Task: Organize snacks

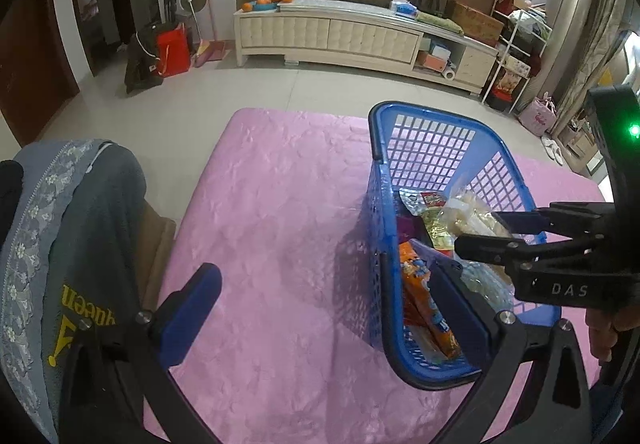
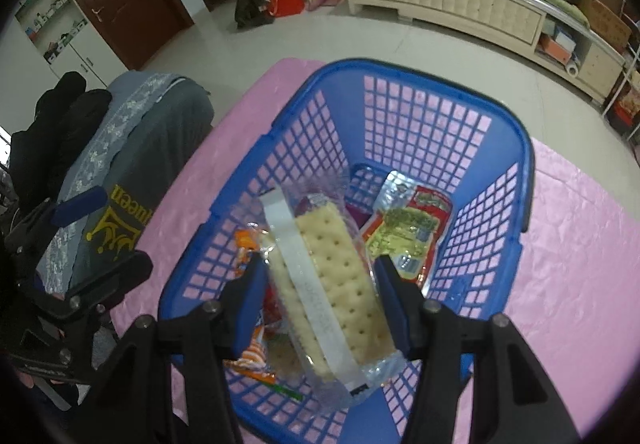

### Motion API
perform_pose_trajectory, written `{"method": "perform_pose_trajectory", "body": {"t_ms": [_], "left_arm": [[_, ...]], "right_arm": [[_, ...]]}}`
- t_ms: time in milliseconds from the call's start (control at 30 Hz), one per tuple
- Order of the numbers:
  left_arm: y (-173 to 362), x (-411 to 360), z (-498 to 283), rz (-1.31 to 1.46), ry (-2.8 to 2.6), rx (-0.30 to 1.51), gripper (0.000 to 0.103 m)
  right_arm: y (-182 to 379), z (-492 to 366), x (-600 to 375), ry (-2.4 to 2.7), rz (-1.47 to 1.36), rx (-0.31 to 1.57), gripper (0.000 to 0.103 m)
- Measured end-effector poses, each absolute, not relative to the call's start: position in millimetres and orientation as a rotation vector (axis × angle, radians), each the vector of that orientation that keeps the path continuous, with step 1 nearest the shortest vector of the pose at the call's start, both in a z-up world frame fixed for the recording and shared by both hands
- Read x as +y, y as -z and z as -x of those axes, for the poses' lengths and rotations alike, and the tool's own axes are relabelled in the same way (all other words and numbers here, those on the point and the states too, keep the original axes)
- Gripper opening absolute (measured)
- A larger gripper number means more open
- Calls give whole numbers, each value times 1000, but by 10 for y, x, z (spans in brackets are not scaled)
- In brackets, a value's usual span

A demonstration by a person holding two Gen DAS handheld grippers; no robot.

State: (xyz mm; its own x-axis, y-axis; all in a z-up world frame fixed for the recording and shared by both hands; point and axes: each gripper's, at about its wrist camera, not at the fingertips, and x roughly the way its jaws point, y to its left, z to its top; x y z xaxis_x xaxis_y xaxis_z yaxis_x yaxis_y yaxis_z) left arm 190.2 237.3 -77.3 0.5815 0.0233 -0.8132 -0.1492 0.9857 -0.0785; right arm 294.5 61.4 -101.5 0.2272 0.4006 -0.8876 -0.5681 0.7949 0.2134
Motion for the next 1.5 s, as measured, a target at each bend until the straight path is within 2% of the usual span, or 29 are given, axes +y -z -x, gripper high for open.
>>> {"method": "perform_pose_trajectory", "body": {"t_ms": [333,367,433,500,800,1267,1333,1500], "left_arm": [[801,2416,-1979,120,-129,958,103],[806,2425,-1971,129,-126,960,103],[805,2420,-1940,143,-120,958,103],[795,2403,-1907,141,-126,956,103],[585,2189,-1518,150,-106,873,103],[252,1387,-595,115,-90,695,103],[170,1274,-486,95,-93,662,103],[-21,1046,-189,83,-92,572,103]], "right_arm": [[1160,-3062,693,-665,177,1207,61],[1184,-3060,696,-680,165,1222,64],[1210,-3051,696,-693,153,1241,84],[1184,-3014,681,-689,155,1226,88],[893,-2655,321,-662,149,1108,90],[307,-1539,-578,-560,27,834,91],[222,-1379,-714,-524,21,788,96],[77,-1072,-939,-479,-24,707,103]]}}
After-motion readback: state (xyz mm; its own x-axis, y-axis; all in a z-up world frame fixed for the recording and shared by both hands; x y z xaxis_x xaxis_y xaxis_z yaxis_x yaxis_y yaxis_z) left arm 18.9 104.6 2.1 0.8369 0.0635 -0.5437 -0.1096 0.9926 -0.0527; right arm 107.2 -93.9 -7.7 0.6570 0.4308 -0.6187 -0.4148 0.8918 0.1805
